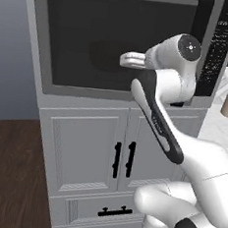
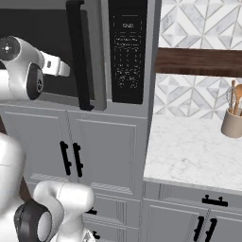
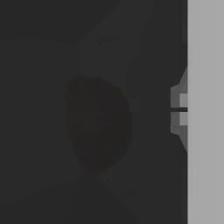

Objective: Open the microwave, place the bowl with waffle inside the microwave, then close the microwave door and turn it on.

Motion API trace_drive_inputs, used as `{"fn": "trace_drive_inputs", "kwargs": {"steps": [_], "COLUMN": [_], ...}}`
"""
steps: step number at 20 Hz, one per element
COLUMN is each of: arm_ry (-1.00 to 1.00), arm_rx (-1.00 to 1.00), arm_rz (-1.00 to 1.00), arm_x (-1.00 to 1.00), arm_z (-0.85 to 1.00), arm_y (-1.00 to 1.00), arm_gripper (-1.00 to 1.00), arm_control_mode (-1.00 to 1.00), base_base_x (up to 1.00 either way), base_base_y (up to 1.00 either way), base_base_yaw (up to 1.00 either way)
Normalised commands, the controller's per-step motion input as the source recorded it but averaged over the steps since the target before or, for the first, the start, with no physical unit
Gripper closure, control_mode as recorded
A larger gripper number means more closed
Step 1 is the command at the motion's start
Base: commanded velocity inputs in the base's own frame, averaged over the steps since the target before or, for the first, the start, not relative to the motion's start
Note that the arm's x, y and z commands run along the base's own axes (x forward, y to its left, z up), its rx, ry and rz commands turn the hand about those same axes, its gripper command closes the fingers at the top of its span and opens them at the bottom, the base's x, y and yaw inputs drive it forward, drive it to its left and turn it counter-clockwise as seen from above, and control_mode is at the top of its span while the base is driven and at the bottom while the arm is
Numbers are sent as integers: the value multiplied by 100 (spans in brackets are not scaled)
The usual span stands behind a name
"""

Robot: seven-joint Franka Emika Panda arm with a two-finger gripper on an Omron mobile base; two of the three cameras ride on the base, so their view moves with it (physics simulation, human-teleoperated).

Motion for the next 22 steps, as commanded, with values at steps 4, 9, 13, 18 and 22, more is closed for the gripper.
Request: {"fn": "trace_drive_inputs", "kwargs": {"steps": [4,9,13,18,22], "arm_ry": [-13,-4,-3,0,6], "arm_rx": [0,0,0,-1,-1], "arm_rz": [53,36,9,8,10], "arm_x": [100,89,34,-68,-99], "arm_z": [-22,0,0,47,36], "arm_y": [0,12,30,8,-4], "arm_gripper": [100,100,100,100,100], "arm_control_mode": [-100,-100,-100,-100,-100], "base_base_x": [0,0,0,0,0], "base_base_y": [0,0,0,0,0], "base_base_yaw": [0,0,0,0,0]}}
